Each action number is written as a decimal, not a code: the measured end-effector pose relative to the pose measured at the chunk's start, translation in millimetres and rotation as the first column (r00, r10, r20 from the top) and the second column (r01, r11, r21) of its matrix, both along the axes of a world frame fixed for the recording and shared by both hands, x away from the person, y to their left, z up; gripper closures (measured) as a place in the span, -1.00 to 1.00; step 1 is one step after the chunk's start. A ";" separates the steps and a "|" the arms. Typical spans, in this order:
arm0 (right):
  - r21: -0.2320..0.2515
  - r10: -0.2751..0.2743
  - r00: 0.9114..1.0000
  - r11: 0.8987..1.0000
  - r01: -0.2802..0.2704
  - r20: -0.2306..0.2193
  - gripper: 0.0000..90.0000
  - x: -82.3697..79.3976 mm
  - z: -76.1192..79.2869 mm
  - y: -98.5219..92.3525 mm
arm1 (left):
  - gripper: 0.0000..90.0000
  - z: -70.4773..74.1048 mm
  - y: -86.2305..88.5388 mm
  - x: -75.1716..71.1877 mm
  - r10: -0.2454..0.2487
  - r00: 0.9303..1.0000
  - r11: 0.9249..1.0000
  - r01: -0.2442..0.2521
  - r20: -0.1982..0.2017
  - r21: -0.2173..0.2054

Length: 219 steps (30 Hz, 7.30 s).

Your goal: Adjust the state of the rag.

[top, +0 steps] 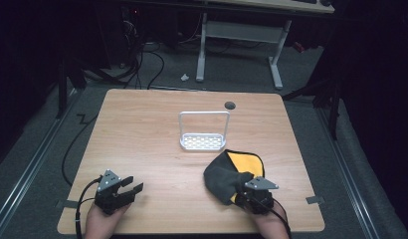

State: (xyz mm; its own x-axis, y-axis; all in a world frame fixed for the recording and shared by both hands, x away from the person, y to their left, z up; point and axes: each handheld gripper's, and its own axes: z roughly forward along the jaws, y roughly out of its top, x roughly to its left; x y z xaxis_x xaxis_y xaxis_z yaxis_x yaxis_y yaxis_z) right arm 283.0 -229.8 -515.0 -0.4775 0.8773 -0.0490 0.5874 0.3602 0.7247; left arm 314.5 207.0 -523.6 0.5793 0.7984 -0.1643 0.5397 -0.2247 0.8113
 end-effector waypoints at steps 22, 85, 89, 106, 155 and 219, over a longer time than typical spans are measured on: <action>0.063 -0.045 0.990 0.997 0.037 0.135 0.64 -3.8 29.8 -7.2 | -0.05 27.6 -67.5 -25.7 -0.190 0.980 0.980 0.193 0.065 -0.049; 0.058 0.070 0.997 0.996 -0.072 0.036 0.25 -17.7 7.7 5.4 | 0.00 45.6 -130.8 75.9 -0.162 0.984 0.987 0.161 -0.079 -0.020; 0.057 0.090 0.996 0.994 -0.091 0.028 0.32 -17.6 8.3 11.1 | 0.68 46.8 -115.7 66.0 -0.160 0.986 0.987 0.160 -0.048 -0.014; -0.114 -0.081 0.995 0.990 0.088 0.065 0.89 10.5 1.4 -20.0 | 0.49 13.7 -3.3 -33.8 -0.093 0.988 0.992 0.081 -0.127 -0.093; -0.028 -0.117 0.993 0.993 0.118 0.009 0.43 7.1 -4.7 -40.0 | 0.54 3.5 -15.8 70.4 0.063 0.973 0.987 -0.094 -0.224 -0.132; 0.007 -0.096 0.995 0.995 0.096 0.027 0.86 -19.3 5.9 -36.8 | 1.00 0.0 -21.2 -20.2 0.020 0.983 0.996 -0.036 -0.181 -0.084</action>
State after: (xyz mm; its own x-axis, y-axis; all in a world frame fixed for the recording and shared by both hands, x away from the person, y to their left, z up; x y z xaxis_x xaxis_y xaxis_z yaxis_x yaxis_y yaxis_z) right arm 263.7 -266.6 -509.1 -0.3896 0.9193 -0.0558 0.5989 0.2989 0.7430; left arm 294.3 185.8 -523.5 0.5114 0.7922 -0.3331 0.6839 -0.1404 0.7159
